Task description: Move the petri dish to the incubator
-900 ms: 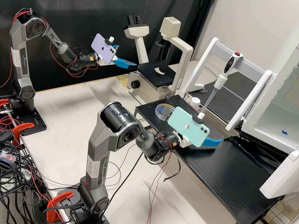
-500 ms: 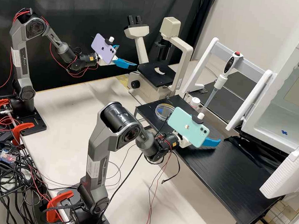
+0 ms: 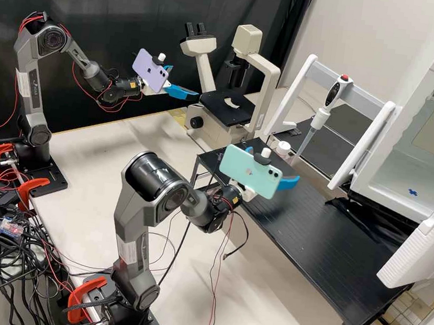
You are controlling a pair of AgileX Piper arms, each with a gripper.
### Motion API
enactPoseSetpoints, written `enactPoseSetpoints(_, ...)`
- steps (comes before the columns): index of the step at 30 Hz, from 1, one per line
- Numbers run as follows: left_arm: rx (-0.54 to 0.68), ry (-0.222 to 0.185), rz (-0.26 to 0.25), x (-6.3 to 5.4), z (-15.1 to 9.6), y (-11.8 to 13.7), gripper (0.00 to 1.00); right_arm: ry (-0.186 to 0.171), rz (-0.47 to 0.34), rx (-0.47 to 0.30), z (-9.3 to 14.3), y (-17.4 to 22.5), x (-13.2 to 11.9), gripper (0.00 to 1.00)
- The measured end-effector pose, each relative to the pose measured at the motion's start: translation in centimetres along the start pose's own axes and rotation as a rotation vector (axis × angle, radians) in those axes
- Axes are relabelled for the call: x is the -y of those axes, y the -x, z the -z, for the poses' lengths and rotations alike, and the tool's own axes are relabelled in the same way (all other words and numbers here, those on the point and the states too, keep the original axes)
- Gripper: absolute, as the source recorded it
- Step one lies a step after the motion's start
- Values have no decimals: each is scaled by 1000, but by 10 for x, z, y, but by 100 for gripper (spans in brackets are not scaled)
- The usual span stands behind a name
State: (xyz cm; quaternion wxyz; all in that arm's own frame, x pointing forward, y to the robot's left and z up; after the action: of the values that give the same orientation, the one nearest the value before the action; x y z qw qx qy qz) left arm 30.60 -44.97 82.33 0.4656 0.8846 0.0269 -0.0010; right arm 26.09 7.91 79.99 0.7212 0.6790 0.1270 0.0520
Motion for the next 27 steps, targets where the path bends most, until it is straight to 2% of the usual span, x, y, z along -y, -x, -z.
enactPoseSetpoints(3, 0, 0, 0, 0, 0, 0, 100, 12, 37, -48, 8, 4, 8, 100)
enactPoseSetpoints(8, 0, 0, 0, 0, 0, 0, 100, 23, 76, -77, 13, 4, 16, 100)
enactPoseSetpoints(17, 0, 0, 0, 0, 0, 0, 100, 16, 113, -44, 5, 1, 25, 100)
enactPoseSetpoints(27, 0, 0, 0, 0, 0, 0, 100, 32, 161, -56, 3, 0, 32, 100)
